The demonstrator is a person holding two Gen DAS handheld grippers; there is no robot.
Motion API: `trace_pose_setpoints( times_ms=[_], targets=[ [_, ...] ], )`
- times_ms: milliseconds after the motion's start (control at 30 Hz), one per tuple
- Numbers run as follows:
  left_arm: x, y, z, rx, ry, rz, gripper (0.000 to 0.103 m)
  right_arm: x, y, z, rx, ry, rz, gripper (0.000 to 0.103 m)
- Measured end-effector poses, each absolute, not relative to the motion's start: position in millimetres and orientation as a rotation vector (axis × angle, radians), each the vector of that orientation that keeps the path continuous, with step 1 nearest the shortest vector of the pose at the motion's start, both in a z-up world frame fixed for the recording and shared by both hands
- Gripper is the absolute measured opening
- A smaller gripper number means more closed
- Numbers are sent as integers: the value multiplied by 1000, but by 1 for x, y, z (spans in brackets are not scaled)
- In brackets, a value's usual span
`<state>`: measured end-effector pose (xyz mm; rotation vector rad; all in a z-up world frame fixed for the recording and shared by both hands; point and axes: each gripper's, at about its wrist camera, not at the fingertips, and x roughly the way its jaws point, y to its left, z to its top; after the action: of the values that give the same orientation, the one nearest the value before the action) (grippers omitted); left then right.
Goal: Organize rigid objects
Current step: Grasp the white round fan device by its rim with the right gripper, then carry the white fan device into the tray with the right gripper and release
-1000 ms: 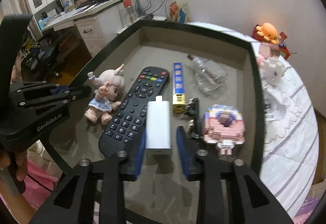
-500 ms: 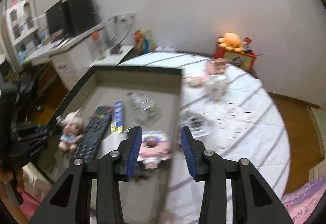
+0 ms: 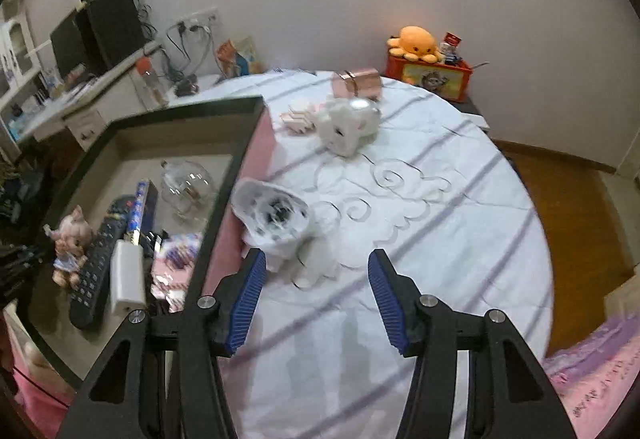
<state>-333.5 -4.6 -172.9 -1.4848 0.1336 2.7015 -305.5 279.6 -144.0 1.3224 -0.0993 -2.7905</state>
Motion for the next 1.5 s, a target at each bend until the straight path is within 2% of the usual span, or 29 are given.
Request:
trace_pose_setpoints(
  times_ms=[233,333,367,400,800,967,1367,1500],
  targets=[
    [-333,-4,-173,-1488,131,2702,6,-333,278,-156,1349,-128,-2785,55],
    [-333,-4,-173,-1487,133,2705,6,-339,280,-165,1358,-175,-2739,37],
    [-333,-3,-173,-1487,135,2706,6,-341,281,-168,1358,-184,-2716,22],
    [-333,-4,-173,-1487,133,2706,6,-341,281,-169,1358,-175,-2717,19],
    [-333,-3,-172,-1485,140,2703,6,-315,307,-162,1400,-119,-2780,16],
    [-333,-3,-172,-1486,138,2703,6,-328,310,-169,1447,-128,-2749,22],
    [-333,-5,-172,-1484,141,2701,6,-328,313,-166,1299,-235,-2695,16],
    [-333,-5,-172,-1485,136,2697,6,-326,308,-155,1242,-202,-2753,16]
  ],
)
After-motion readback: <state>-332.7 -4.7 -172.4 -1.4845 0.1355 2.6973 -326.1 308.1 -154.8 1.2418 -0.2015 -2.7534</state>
